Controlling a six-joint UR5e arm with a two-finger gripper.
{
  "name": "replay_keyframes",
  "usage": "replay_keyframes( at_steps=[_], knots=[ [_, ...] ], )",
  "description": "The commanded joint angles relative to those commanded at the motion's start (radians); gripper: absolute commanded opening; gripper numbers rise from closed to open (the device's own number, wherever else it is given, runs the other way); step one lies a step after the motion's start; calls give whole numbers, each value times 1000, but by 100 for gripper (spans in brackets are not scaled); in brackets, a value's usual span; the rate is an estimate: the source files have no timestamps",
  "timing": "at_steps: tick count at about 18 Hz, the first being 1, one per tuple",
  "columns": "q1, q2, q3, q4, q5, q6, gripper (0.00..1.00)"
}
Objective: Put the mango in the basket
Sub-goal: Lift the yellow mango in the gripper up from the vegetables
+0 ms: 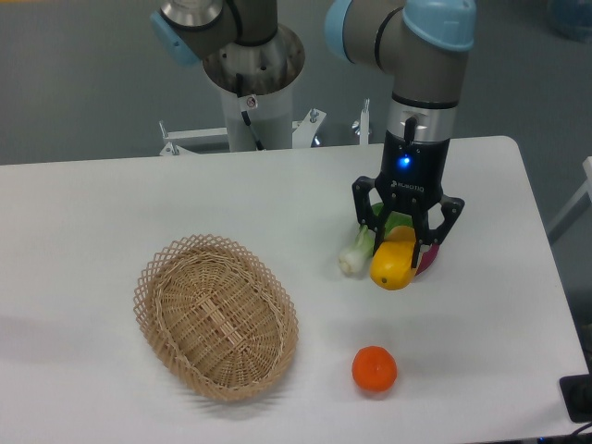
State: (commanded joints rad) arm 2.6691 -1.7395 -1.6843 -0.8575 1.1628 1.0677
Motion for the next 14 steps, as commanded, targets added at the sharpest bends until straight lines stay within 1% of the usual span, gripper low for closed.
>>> replay_keyframes(
  at_steps=[2, 4, 6, 9, 12, 14],
  knots=[
    [-2, 2, -26, 14, -5, 2, 46],
    [-2, 2, -22, 12, -5, -3, 47],
    [-9, 5, -31, 12, -5, -11, 47],
    [-15, 35, -43, 2, 3, -32, 47],
    [-20, 80, -86, 5, 5, -106, 47],
    [-44, 98, -104, 5, 5, -129, 47]
  ],
)
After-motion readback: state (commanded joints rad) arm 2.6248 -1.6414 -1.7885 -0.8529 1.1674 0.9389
